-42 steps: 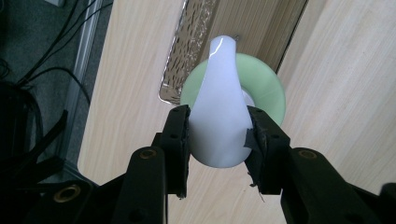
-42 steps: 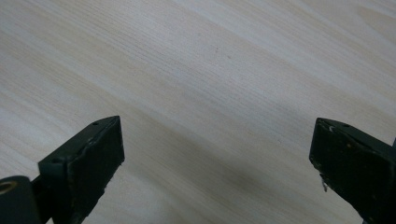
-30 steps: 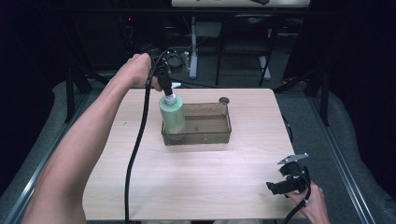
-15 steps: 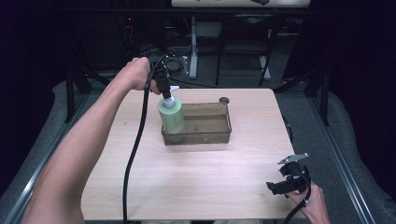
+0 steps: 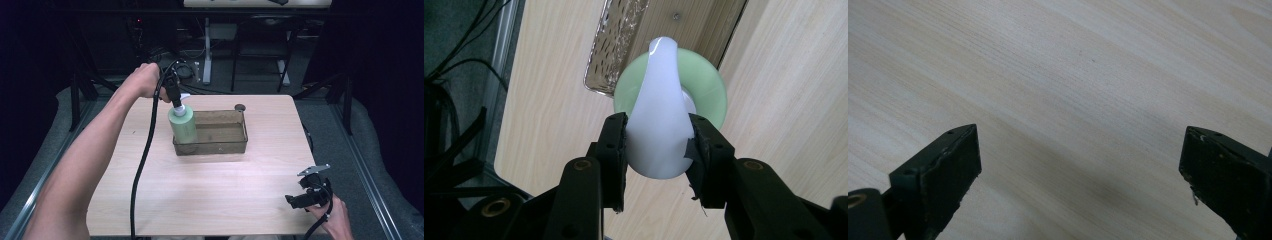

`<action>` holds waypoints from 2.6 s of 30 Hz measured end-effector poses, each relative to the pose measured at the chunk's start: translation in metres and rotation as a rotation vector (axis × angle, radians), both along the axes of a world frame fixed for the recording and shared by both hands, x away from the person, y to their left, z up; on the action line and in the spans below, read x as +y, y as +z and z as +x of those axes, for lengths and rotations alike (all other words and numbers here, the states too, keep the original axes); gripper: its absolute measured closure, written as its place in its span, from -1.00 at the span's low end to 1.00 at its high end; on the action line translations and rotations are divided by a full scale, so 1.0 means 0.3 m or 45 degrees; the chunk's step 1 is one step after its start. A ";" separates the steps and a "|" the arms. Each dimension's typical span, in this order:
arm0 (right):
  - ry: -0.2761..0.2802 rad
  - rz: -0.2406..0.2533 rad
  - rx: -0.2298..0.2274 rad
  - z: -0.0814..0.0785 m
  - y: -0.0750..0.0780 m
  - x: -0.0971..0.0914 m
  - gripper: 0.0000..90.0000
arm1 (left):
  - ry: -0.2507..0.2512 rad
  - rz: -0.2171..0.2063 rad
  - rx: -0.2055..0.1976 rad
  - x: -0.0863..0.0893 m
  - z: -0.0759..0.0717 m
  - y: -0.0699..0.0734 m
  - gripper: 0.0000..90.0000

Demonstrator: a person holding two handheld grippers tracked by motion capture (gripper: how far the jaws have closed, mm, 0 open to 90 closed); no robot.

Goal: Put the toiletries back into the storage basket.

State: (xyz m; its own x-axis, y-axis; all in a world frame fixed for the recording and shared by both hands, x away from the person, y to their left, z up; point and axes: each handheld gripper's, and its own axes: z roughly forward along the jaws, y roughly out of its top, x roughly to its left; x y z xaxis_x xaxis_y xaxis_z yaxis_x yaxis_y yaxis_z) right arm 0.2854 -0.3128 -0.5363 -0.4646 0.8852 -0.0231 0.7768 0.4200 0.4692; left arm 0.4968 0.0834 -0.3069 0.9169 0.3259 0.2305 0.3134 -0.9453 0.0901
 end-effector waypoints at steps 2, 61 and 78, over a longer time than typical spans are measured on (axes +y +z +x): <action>-0.003 0.002 0.004 0.000 0.000 0.000 -0.94 | -0.002 0.003 0.003 -0.001 0.002 -0.006 0.40; 0.002 -0.015 0.000 0.001 0.001 0.002 -0.93 | 0.192 -0.656 -0.216 0.194 -0.055 -0.026 -0.93; -0.003 -0.017 -0.013 -0.002 0.006 0.009 -0.94 | 0.213 -0.777 -0.379 0.369 -0.286 -0.062 -1.00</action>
